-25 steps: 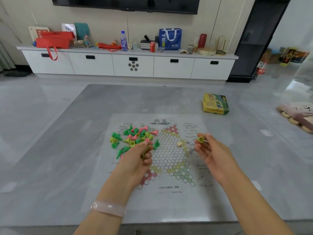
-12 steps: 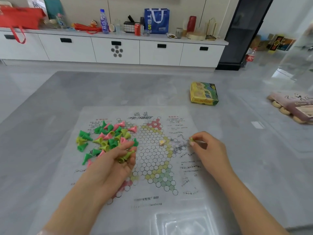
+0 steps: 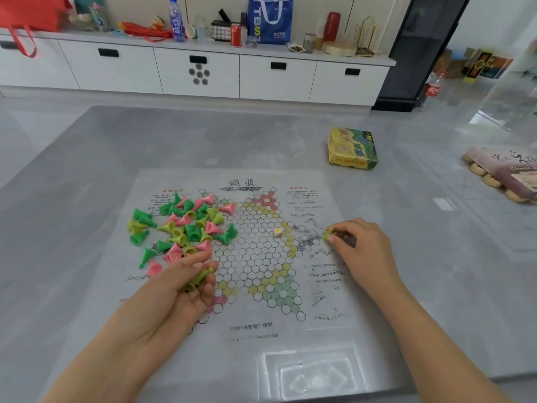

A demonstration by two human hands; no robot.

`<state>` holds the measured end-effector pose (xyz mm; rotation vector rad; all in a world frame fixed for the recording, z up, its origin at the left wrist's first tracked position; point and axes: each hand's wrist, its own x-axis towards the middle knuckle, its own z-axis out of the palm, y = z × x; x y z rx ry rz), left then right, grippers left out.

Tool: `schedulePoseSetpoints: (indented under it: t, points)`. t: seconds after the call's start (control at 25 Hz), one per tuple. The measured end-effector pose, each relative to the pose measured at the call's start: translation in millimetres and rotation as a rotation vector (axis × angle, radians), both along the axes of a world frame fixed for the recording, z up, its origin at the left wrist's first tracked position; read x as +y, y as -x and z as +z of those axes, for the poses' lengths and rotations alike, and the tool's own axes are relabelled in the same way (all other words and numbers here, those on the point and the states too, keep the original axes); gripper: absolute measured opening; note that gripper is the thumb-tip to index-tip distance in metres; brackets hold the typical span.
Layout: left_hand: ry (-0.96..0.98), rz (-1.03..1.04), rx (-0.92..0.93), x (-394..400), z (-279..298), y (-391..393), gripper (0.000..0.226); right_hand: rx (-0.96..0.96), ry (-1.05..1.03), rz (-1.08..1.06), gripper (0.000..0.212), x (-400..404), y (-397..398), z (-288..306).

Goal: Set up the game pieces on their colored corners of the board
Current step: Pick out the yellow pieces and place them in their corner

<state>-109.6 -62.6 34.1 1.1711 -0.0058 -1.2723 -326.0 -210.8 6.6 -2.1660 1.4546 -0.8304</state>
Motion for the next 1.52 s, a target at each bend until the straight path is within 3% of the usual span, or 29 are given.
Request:
schedulePoseSetpoints:
  t: [0.28, 0.56, 0.68, 0.76, 0.84, 1.0, 1.16, 1.52]
  points:
    - [0.023, -0.007, 0.029, 0.7, 2.2, 16.4, 0.016, 0.013, 0.021, -0.027, 0.008, -2.0, -1.8, -3.4]
    - [0.056, 0.02, 0.193, -5.2, 11.3, 23.2, 0.014, -0.014, -0.007, -0.017, 0.012, -2.3, -0.5, -3.5]
    - [0.083, 0.043, 0.215, -6.5, 16.9, 26.7, 0.015, -0.11, -0.053, -0.062, 0.027, 1.2, 1.0, 4.8]
    - [0.105, 0.011, 0.22, -7.1, 18.9, 29.5, 0.016, -0.211, 0.028, -0.117, 0.026, 11.3, -2.1, 22.6]
    - [0.136, -0.014, 0.225, -7.4, 19.8, 32.0, 0.018, -0.288, 0.049, 0.004, 0.02, 32.1, -15.2, 45.5]
    - [0.215, -0.019, 0.167, -9.0, 21.1, 38.1, 0.02, -0.285, -0.199, 0.356, 0.013, 72.4, -51.2, 59.0]
    - [0.189, -0.002, 0.062, -9.3, 19.1, 42.7, 0.023, -0.202, -0.222, 0.351, 0.012, 73.6, -62.8, 43.3]
    - [0.159, -0.045, -0.012, -7.4, 19.0, 42.8, 0.021, -0.243, -0.143, 0.325, 0.006, 67.9, -60.3, 43.8]
